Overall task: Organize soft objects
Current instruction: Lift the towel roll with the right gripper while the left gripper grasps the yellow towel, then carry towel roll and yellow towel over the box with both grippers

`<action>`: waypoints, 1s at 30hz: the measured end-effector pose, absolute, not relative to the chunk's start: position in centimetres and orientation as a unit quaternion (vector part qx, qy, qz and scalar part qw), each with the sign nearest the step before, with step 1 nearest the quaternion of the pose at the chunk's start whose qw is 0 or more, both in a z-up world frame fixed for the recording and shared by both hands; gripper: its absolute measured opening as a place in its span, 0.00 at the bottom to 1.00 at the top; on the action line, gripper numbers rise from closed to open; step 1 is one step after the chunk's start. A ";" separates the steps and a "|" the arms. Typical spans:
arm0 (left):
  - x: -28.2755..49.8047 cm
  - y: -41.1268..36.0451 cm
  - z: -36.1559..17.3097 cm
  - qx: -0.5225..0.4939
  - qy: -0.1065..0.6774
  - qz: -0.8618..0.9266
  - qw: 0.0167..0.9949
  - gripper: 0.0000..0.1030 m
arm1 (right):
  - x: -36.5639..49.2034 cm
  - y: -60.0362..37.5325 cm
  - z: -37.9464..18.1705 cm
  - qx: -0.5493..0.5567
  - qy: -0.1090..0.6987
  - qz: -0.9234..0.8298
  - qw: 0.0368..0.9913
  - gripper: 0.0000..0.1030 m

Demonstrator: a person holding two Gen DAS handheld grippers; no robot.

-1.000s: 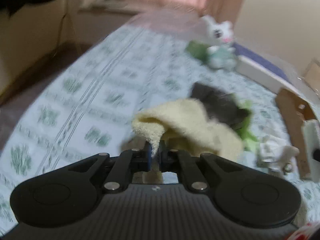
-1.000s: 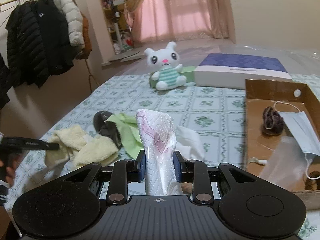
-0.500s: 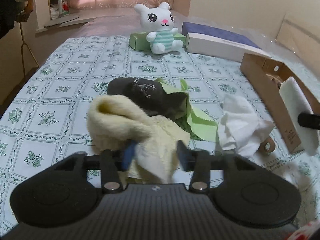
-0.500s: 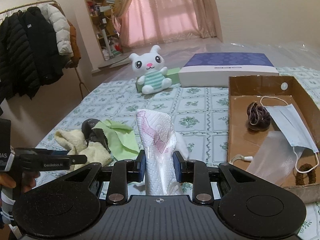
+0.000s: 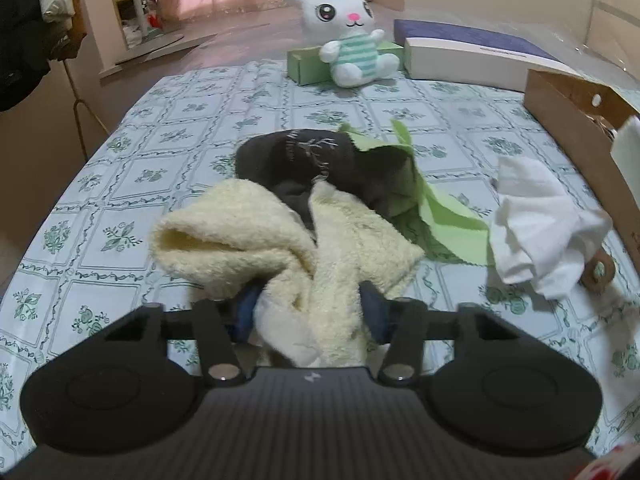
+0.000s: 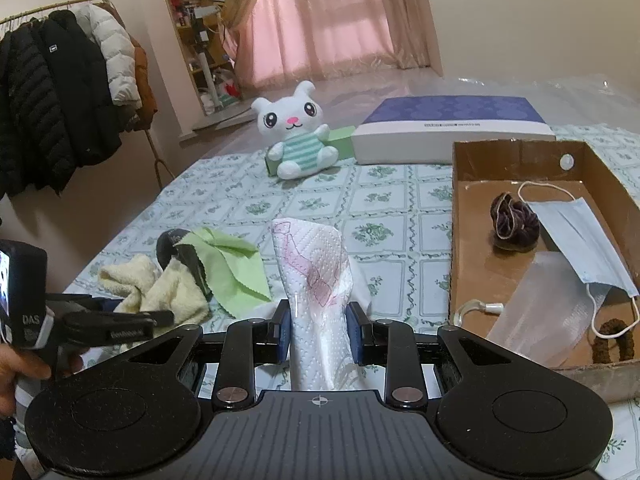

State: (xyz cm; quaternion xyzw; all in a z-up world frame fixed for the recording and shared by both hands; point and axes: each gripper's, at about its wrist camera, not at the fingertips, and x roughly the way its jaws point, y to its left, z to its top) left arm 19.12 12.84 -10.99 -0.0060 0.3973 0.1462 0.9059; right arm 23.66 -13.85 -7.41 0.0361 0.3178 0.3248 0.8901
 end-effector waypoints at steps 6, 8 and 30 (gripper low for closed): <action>18.7 13.6 -10.6 -0.020 0.397 0.142 0.907 0.31 | 23.5 -13.8 -7.4 0.032 0.320 0.326 0.889 0.28; 18.6 13.7 -10.5 -0.022 0.396 0.140 0.907 0.27 | 23.3 -13.8 -7.4 0.031 0.319 0.327 0.889 0.28; 7.0 16.1 -3.9 -0.092 0.353 0.150 0.919 0.19 | 19.7 -16.8 -5.5 0.031 0.308 0.315 0.897 0.28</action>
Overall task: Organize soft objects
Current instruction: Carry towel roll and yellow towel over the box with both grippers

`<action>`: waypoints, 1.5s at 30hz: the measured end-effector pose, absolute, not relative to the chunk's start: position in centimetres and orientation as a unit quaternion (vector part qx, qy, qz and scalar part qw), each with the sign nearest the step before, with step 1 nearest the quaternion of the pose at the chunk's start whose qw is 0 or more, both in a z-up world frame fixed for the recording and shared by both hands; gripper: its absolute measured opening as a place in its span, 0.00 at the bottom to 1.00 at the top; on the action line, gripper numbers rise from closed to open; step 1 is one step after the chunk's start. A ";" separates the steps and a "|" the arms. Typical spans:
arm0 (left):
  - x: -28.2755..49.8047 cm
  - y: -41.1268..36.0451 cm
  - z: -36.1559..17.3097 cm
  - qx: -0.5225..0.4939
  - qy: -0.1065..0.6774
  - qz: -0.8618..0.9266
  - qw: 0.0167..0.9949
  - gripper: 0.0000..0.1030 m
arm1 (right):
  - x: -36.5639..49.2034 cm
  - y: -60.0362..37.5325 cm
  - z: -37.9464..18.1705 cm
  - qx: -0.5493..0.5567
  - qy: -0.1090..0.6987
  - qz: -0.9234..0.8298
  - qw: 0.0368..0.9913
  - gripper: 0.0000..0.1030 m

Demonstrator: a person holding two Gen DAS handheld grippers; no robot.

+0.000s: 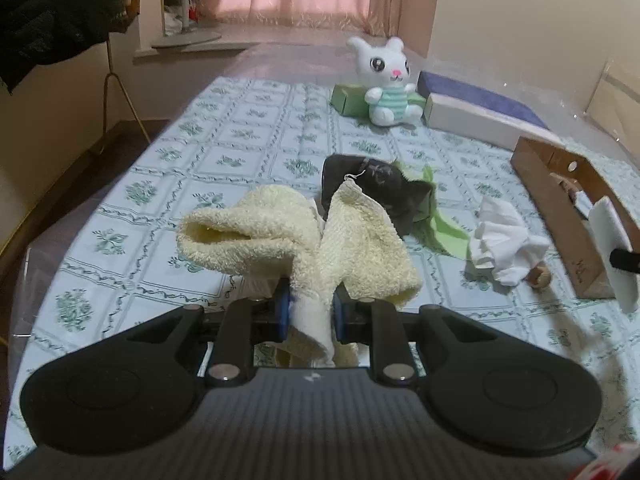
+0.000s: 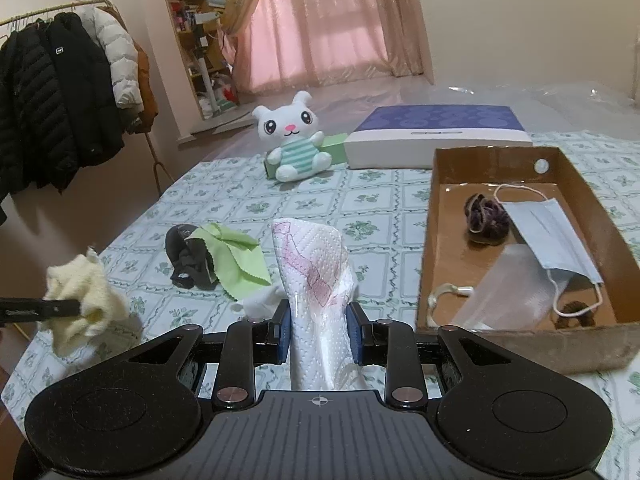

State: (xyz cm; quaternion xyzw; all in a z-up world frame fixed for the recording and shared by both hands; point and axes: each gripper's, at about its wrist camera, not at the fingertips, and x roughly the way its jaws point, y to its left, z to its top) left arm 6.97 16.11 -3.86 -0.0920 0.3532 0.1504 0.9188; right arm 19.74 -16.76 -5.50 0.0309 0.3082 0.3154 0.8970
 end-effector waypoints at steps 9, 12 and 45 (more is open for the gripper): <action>6.6 12.1 -0.5 -0.080 0.323 0.094 0.938 0.19 | 18.0 -20.3 -4.5 0.041 0.298 0.285 0.910 0.28; 7.6 10.0 0.2 -0.070 0.315 0.061 0.944 0.19 | 17.9 -21.7 -4.0 0.044 0.293 0.271 0.916 0.28; 37.5 -12.1 0.7 -0.024 0.302 -0.170 0.938 0.19 | 35.3 -29.8 -2.7 0.039 0.287 0.150 0.945 0.28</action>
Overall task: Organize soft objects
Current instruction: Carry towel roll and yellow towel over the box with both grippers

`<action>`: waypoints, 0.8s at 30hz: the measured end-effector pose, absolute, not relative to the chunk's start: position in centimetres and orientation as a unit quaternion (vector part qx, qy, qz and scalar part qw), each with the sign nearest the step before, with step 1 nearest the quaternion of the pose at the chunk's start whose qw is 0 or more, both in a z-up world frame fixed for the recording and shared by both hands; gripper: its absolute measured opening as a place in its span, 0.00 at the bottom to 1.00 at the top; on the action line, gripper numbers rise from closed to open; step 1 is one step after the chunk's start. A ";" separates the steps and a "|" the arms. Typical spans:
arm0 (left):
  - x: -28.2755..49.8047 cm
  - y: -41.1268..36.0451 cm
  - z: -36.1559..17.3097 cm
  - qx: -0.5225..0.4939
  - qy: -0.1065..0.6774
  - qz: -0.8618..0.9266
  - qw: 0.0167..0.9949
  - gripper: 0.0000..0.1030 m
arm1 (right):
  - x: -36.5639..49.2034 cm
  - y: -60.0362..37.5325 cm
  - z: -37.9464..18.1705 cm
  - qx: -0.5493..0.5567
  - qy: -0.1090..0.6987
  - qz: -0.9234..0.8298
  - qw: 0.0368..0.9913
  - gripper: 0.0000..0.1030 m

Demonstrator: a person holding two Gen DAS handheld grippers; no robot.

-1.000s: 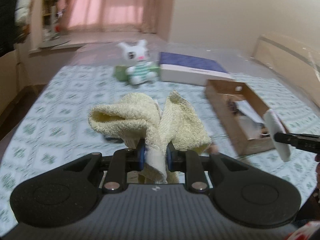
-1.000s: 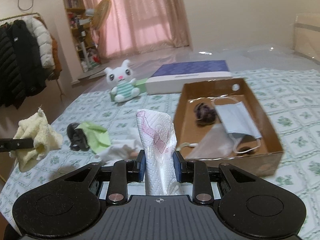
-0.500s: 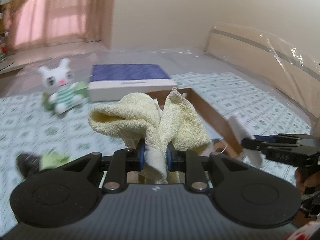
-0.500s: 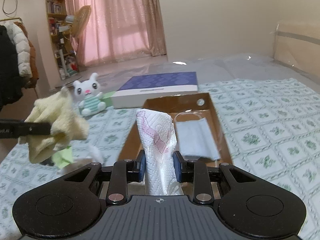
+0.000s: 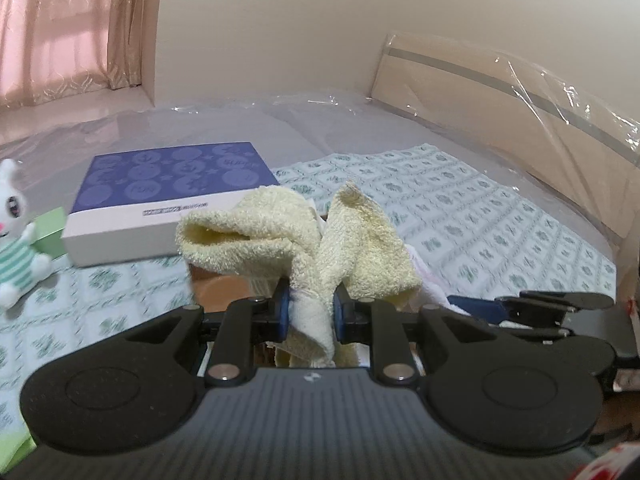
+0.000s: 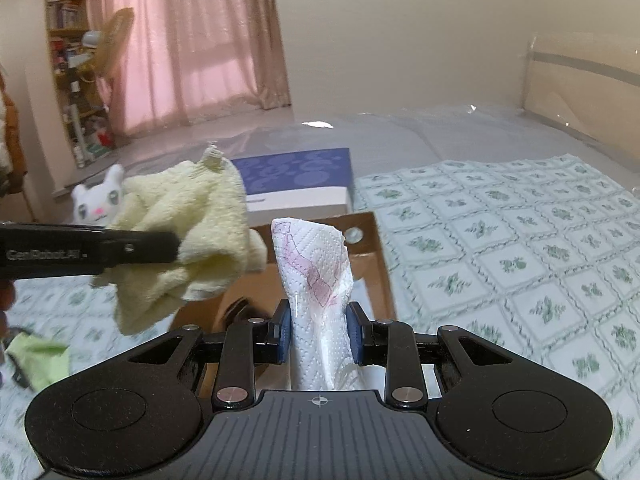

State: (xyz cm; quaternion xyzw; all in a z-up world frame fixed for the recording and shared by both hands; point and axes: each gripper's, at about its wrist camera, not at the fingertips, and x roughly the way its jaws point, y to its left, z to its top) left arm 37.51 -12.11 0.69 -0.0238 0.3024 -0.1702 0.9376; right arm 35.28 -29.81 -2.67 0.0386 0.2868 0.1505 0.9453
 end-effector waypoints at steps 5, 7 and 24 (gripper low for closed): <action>42.7 -13.2 -1.4 -0.039 0.317 -0.173 0.932 0.19 | 39.4 -30.4 -3.6 0.047 0.306 0.133 0.942 0.28; 44.8 -13.5 -2.8 -0.043 0.330 -0.170 0.928 0.19 | 40.7 -30.5 -4.2 0.047 0.315 0.126 0.939 0.28; 50.6 -14.5 -9.6 0.005 0.437 -0.122 0.891 0.19 | 44.1 -27.9 -7.4 -0.017 0.348 0.137 0.927 0.28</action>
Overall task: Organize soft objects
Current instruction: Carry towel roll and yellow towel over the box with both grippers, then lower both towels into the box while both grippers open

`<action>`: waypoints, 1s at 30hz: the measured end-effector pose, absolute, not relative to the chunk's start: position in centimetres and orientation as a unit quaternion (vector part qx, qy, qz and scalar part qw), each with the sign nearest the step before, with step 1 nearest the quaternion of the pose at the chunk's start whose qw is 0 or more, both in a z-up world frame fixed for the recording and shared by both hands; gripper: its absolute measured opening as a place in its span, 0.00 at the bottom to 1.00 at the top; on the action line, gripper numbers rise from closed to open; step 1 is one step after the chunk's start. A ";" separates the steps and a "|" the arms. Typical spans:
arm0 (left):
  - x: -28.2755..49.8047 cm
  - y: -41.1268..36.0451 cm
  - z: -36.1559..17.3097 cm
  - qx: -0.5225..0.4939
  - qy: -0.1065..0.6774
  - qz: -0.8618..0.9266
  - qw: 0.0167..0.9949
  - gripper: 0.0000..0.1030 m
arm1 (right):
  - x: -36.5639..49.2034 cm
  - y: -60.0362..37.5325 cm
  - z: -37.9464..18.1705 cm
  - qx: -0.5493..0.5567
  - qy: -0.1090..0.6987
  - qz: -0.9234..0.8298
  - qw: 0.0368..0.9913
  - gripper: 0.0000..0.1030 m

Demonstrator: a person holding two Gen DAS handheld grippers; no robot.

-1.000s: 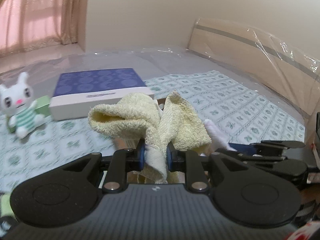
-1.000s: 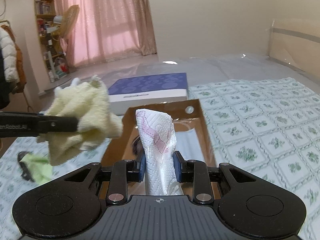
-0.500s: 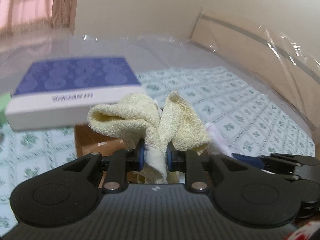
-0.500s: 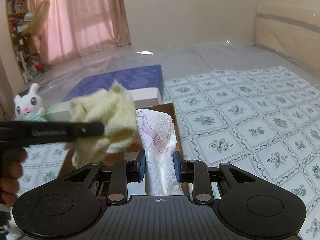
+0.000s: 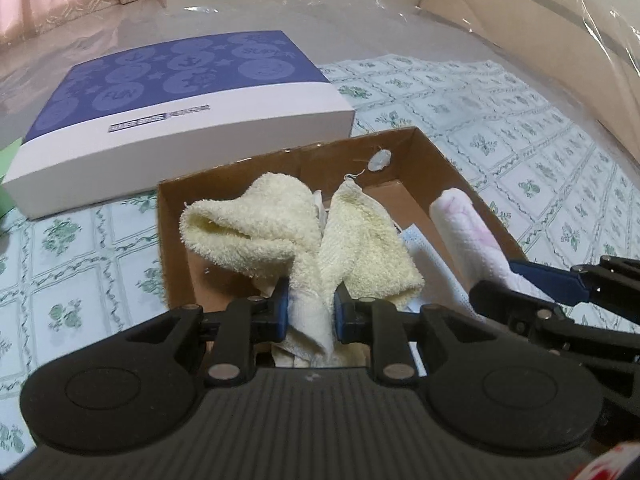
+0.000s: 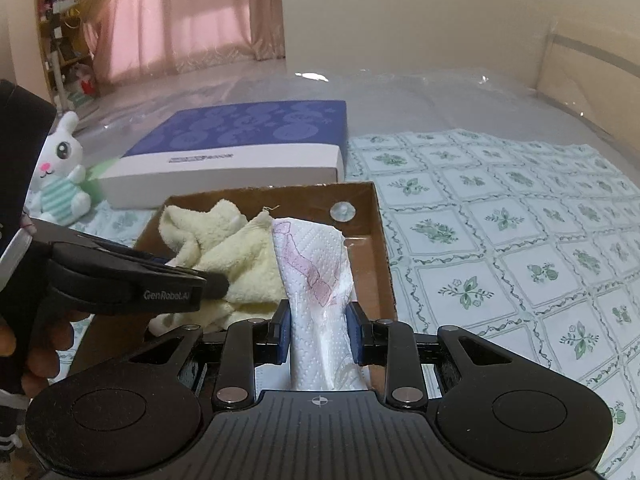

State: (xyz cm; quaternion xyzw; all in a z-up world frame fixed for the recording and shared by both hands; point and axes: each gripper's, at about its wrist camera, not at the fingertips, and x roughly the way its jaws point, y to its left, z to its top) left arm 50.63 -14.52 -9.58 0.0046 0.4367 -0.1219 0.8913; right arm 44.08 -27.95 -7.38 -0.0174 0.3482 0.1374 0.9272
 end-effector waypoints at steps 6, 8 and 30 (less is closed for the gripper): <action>50.2 -15.8 -9.7 0.023 0.441 -0.152 0.884 0.23 | 44.8 -28.0 -8.0 -0.032 0.357 0.127 0.925 0.28; 50.0 -15.7 -9.7 0.026 0.442 -0.150 0.884 0.27 | 44.8 -28.1 -8.1 -0.034 0.356 0.126 0.925 0.28; 42.7 -13.2 -5.2 0.052 0.406 -0.157 0.899 0.52 | 39.5 -29.7 -6.1 0.007 0.335 0.150 0.930 0.63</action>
